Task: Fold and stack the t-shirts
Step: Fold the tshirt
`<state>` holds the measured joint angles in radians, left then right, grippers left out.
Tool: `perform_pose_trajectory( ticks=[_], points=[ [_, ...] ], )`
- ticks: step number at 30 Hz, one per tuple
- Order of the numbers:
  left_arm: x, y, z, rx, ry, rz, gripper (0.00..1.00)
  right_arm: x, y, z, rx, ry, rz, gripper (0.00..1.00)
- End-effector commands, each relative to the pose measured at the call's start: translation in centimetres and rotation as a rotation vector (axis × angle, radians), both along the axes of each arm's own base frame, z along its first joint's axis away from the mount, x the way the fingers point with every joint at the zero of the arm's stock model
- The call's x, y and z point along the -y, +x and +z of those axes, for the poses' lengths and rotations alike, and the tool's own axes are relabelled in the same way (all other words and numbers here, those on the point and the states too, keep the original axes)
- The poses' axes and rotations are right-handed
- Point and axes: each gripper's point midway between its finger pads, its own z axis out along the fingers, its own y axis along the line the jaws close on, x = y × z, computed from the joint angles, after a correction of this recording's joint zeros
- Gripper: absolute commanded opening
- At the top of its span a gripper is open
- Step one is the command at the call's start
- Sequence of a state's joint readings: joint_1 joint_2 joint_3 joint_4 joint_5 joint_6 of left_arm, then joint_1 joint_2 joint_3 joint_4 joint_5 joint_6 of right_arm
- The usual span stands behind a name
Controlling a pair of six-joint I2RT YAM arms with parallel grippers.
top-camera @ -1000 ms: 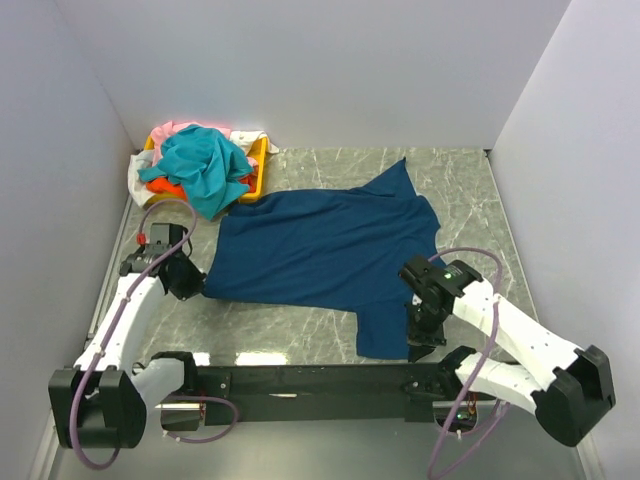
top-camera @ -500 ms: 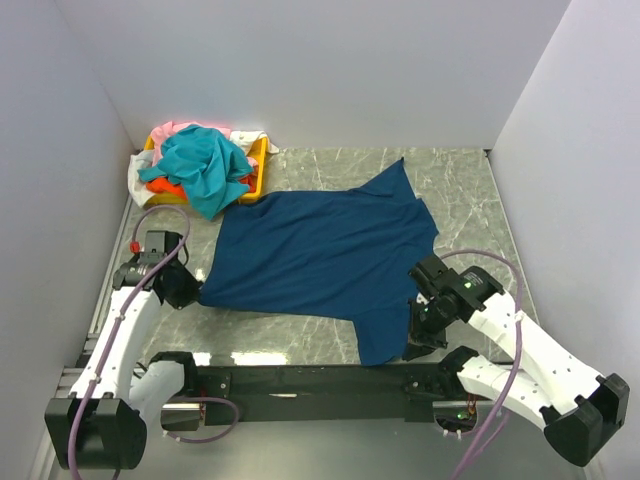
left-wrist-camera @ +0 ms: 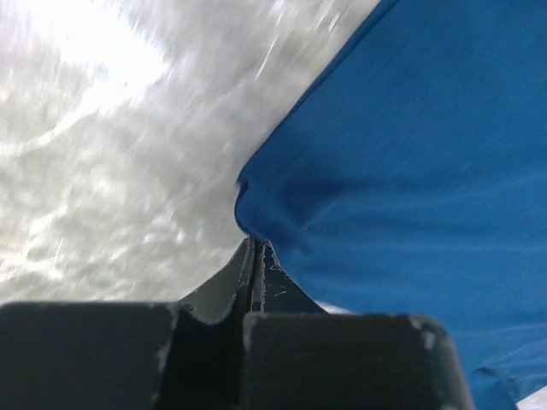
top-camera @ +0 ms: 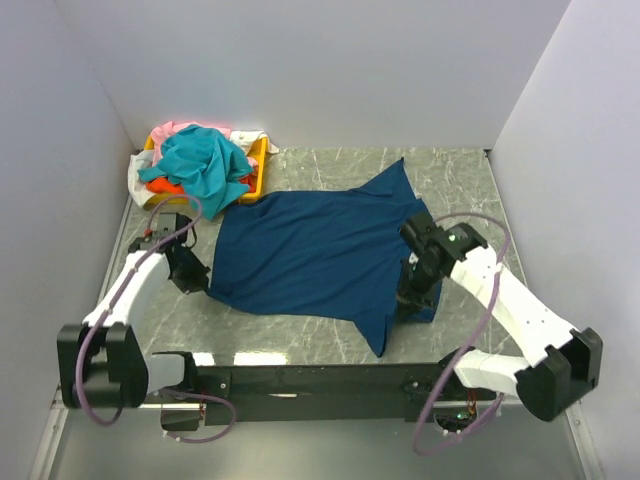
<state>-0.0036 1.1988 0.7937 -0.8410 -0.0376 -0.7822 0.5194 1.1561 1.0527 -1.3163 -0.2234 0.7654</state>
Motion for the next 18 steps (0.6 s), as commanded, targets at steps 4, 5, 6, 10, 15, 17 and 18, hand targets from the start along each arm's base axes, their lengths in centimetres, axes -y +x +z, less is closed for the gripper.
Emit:
perform_pose_trajectory(
  ticks=[4, 5, 6, 10, 15, 17, 18],
  points=[
    [-0.4, 6.4, 1.9, 0.127, -0.021, -0.027, 0.01, 2.0, 7.5, 1.8, 0.165, -0.045, -0.074, 0.00],
    [-0.4, 7.1, 1.9, 0.141, -0.029, -0.031, 0.00, 2.3, 8.4, 1.9, 0.184, -0.054, -0.073, 0.00],
    [-0.5, 7.9, 1.8, 0.137, -0.033, -0.034, 0.00, 2.3, 9.5, 2.1, 0.194, -0.058, -0.077, 0.00],
    [-0.6, 10.1, 1.7, 0.149, -0.049, -0.042, 0.01, 2.9, 13.6, 2.6, 0.241, -0.066, -0.103, 0.00],
    [-1.0, 12.5, 1.7, 0.161, -0.051, -0.055, 0.01, 3.6, 19.0, 2.9, 0.290, -0.107, -0.108, 0.00],
    [-1.4, 13.0, 1.8, 0.167, -0.041, -0.052, 0.00, 4.1, 20.3, 2.1, 0.274, -0.139, -0.100, 0.00],
    [-1.6, 13.5, 1.8, 0.172, -0.043, -0.050, 0.00, 4.4, 21.3, 2.6, 0.292, -0.145, -0.106, 0.00]
  ],
)
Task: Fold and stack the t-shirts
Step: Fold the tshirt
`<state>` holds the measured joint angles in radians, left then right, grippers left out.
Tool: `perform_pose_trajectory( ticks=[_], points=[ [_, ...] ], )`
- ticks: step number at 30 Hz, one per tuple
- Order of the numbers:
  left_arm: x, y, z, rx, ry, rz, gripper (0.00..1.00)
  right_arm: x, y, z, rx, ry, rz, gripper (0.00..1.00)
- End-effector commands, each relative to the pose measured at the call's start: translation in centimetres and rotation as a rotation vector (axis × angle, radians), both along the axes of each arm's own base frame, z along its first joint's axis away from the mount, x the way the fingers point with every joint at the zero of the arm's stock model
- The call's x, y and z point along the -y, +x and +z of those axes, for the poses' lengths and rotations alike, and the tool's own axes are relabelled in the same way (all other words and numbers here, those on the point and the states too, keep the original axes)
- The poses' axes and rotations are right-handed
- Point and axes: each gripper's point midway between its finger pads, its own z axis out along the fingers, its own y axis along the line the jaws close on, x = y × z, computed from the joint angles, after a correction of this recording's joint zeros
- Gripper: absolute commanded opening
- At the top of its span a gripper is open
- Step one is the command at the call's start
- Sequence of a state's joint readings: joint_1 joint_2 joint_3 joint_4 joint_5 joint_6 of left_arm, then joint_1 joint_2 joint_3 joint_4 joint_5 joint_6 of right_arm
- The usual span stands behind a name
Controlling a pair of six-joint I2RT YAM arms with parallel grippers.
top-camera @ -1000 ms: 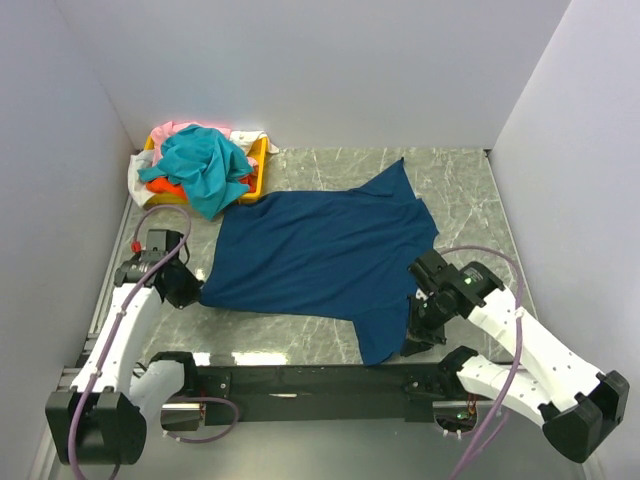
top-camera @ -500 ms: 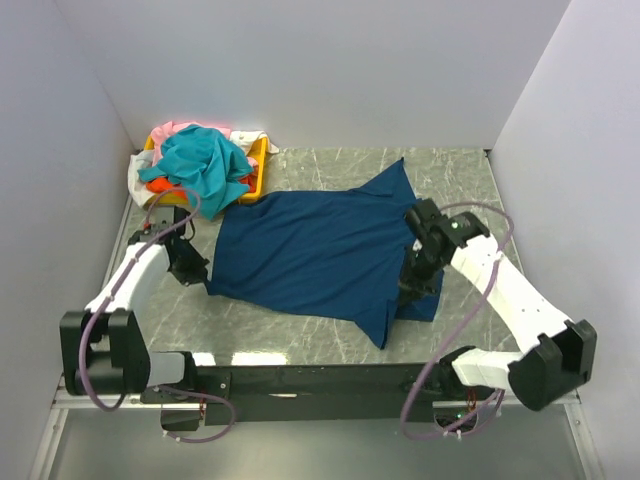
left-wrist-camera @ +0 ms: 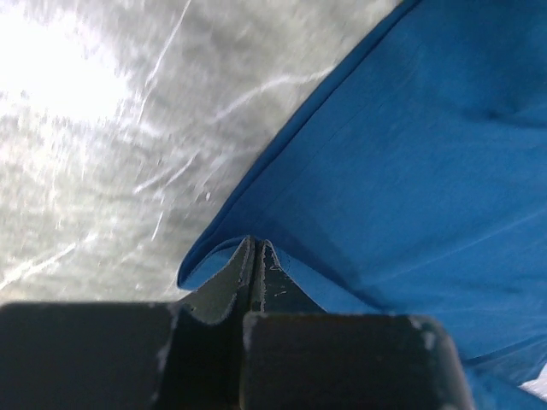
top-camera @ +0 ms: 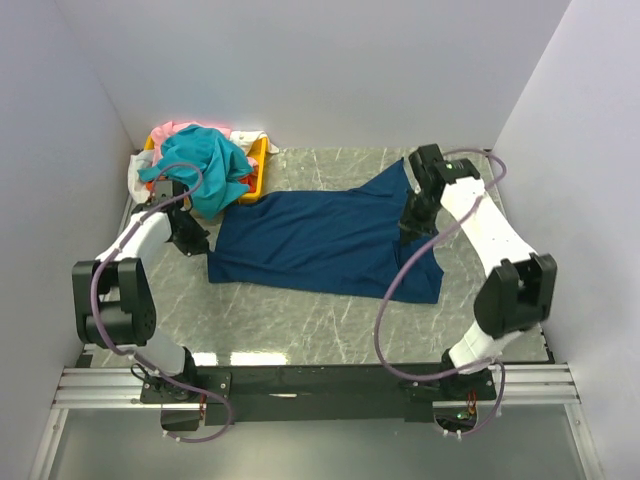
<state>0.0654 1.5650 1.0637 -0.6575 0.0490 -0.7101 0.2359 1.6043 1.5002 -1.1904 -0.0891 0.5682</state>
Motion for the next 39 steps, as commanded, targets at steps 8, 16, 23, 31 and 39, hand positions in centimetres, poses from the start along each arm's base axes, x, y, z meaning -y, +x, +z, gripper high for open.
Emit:
perform_pose_trajectory(
  ticks=[8, 16, 23, 31, 39],
  points=[
    [-0.4, 4.8, 1.9, 0.128, -0.034, -0.041, 0.01, 3.2, 6.9, 0.7, 0.086, -0.112, -0.012, 0.00],
    [-0.2, 6.0, 2.7, 0.169, -0.035, -0.069, 0.00, 4.2, 8.4, 1.5, 0.111, -0.124, -0.028, 0.00],
    [-0.2, 6.2, 3.0, 0.194, -0.034, -0.072, 0.00, 4.7, 9.8, 1.4, 0.115, -0.125, -0.027, 0.00],
    [-0.4, 7.1, 3.4, 0.221, -0.027, -0.057, 0.00, 5.7, 10.9, 1.0, 0.109, -0.141, -0.037, 0.00],
    [-0.1, 7.8, 3.3, 0.231, -0.046, -0.071, 0.00, 6.3, 11.7, 0.6, 0.112, -0.144, -0.039, 0.00]
  ],
)
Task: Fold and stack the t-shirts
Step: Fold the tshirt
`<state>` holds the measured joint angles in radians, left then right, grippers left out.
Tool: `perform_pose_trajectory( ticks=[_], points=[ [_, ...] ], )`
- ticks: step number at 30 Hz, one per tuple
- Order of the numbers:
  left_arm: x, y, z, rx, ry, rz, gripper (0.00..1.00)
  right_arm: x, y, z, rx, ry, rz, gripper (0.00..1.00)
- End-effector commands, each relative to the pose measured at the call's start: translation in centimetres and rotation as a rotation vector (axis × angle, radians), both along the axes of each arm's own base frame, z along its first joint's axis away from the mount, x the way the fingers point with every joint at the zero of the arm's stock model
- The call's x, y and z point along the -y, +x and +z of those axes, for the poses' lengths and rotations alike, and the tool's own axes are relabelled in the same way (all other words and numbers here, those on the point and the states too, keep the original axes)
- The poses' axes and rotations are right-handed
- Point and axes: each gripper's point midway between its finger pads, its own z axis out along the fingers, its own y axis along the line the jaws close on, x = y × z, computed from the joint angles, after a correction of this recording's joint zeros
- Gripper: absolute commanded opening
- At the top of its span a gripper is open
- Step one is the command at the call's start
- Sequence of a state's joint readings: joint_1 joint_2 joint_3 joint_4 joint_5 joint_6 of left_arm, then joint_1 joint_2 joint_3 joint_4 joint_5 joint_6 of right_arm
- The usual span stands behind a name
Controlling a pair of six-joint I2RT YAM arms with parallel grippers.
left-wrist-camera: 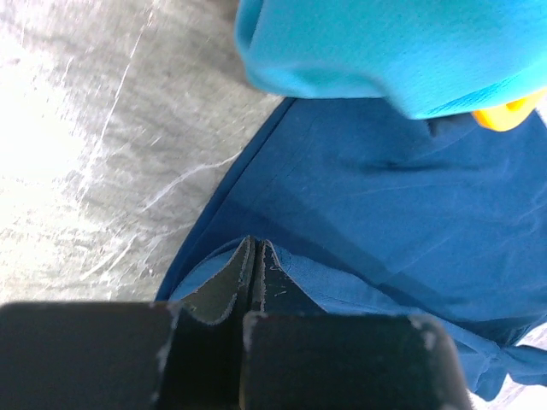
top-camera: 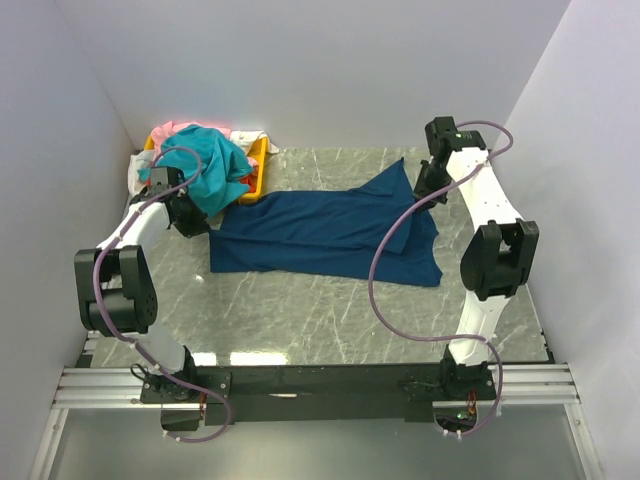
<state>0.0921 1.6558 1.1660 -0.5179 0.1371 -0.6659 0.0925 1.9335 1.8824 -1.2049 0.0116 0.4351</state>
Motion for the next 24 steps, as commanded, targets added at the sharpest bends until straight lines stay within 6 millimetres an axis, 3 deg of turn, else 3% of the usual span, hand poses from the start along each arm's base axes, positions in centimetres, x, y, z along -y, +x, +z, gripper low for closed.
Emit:
perform_pose_trajectory(
  ticks=[1, 6, 8, 9, 11, 12, 13, 15, 18, 22, 24],
  points=[
    [-0.1, 2.0, 1.6, 0.074, 0.000, -0.015, 0.01, 0.6, 1.4, 0.9, 0.044, -0.022, 0.004, 0.00],
    [0.2, 2.3, 1.3, 0.074, -0.016, -0.027, 0.02, 0.4, 2.1, 0.2, 0.038, -0.012, 0.014, 0.00],
    [0.4, 2.3, 0.9, 0.066, -0.024, -0.034, 0.13, 0.2, 2.7, -0.2, 0.043, -0.003, 0.023, 0.00],
    [0.5, 2.3, 0.9, 0.068, -0.030, -0.040, 0.32, 0.1, 3.0, -0.2, 0.048, 0.001, 0.027, 0.00],
    [0.7, 2.1, 0.8, 0.067, -0.037, -0.041, 0.52, -0.6, 4.0, -0.2, 0.062, 0.042, 0.047, 0.26],
    [0.7, 2.1, 0.9, 0.072, -0.037, -0.043, 0.67, -0.8, 4.3, -0.3, 0.066, 0.051, 0.056, 0.42],
    [0.8, 2.0, 0.9, 0.072, -0.039, -0.046, 0.72, -1.1, 4.7, -0.3, 0.066, 0.068, 0.058, 0.62],
    [0.8, 1.4, 1.1, 0.075, -0.036, -0.047, 0.80, -1.0, 4.8, -0.3, 0.056, 0.064, 0.060, 0.69],
    [0.8, 0.1, 1.0, 0.068, -0.029, -0.050, 0.84, -0.3, 3.5, -1.2, 0.031, 0.044, 0.050, 0.72],
    [1.0, -2.8, -0.1, 0.037, -0.025, -0.053, 0.84, 1.0, -0.7, -3.0, -0.009, 0.052, 0.012, 0.72],
    [0.9, -3.9, 0.1, 0.041, -0.012, -0.047, 0.84, 1.2, -2.2, -3.0, -0.003, 0.057, 0.000, 0.72]
  ],
)
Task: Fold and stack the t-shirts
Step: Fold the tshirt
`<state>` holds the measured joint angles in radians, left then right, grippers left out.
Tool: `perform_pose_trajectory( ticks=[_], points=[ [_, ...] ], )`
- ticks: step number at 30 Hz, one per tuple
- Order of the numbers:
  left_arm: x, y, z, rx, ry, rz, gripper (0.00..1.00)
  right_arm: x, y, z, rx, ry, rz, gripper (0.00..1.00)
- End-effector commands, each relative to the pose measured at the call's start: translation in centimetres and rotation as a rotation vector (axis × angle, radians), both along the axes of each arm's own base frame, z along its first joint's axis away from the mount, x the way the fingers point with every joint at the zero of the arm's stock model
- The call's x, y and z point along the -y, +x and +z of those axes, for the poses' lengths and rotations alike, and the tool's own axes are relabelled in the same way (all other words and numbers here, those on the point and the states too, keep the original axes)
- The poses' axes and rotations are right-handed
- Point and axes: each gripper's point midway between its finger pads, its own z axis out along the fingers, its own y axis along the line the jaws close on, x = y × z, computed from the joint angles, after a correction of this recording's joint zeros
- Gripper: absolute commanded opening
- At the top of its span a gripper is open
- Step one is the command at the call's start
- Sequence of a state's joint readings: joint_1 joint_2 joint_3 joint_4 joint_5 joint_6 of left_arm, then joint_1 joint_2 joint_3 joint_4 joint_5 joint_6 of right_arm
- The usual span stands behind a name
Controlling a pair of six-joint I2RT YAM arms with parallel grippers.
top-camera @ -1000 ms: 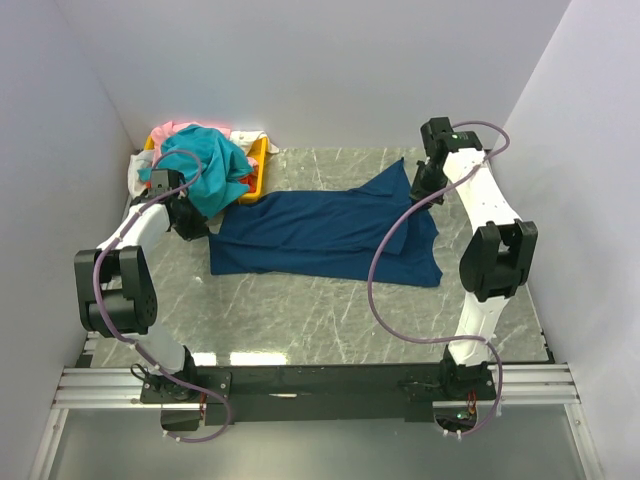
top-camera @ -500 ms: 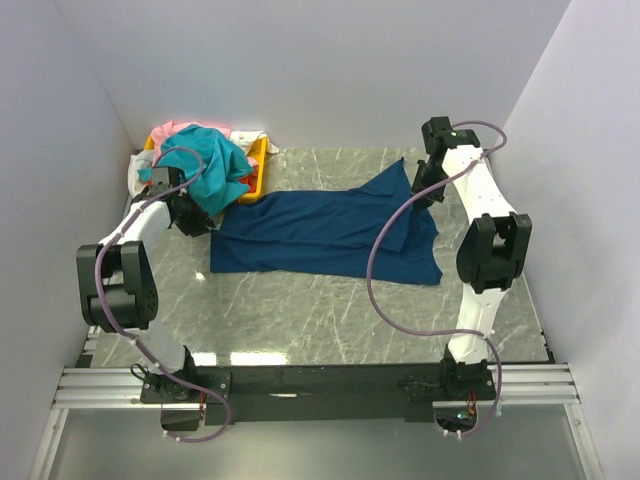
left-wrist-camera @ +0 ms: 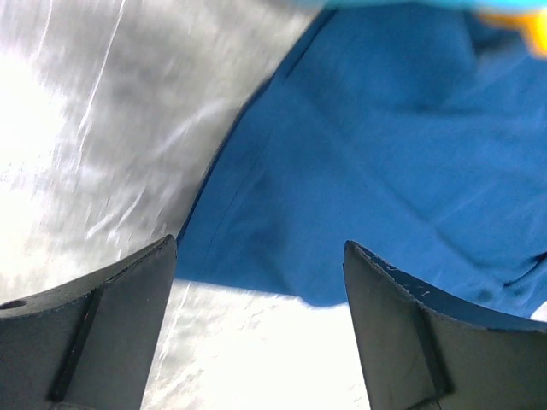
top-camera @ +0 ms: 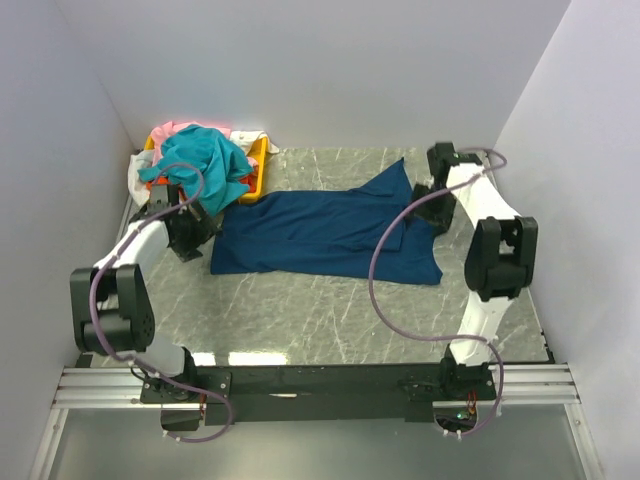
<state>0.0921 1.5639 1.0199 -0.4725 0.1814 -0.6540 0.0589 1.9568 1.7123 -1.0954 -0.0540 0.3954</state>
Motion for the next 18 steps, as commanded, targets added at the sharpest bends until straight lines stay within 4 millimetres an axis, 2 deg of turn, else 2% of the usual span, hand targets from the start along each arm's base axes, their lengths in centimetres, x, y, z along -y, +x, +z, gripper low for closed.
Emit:
perform_pose_trajectory(
  ticks=[1, 3, 4, 7, 9, 15, 18],
  points=[
    [-0.2, -1.7, 0.9, 0.035, 0.024, -0.011, 0.84, 1.1, -2.5, 0.9, 0.047, 0.010, -0.031, 0.71],
    [-0.1, -2.6, 0.4, 0.021, 0.028, -0.013, 0.83, 1.5, -3.8, 0.6, 0.046, 0.009, -0.044, 0.71],
    [-0.1, -3.2, -0.1, 0.009, 0.026, -0.012, 0.83, 1.7, -5.0, -0.4, 0.013, 0.008, -0.052, 0.71],
    [0.0, -4.3, -1.0, -0.019, 0.021, -0.006, 0.80, 2.1, -6.9, -1.3, -0.010, 0.001, -0.061, 0.70],
    [-0.1, -4.8, -1.5, -0.036, 0.025, 0.002, 0.76, 3.1, -7.9, -1.8, -0.028, -0.003, -0.090, 0.70],
    [-0.3, -6.3, -3.7, -0.096, 0.040, 0.002, 0.73, 4.3, -9.8, -3.2, -0.056, -0.006, -0.120, 0.66],
    [-0.2, -6.5, -4.4, -0.106, 0.037, -0.001, 0.72, 4.3, -10.1, -3.6, -0.065, 0.007, -0.122, 0.62]
  ],
)
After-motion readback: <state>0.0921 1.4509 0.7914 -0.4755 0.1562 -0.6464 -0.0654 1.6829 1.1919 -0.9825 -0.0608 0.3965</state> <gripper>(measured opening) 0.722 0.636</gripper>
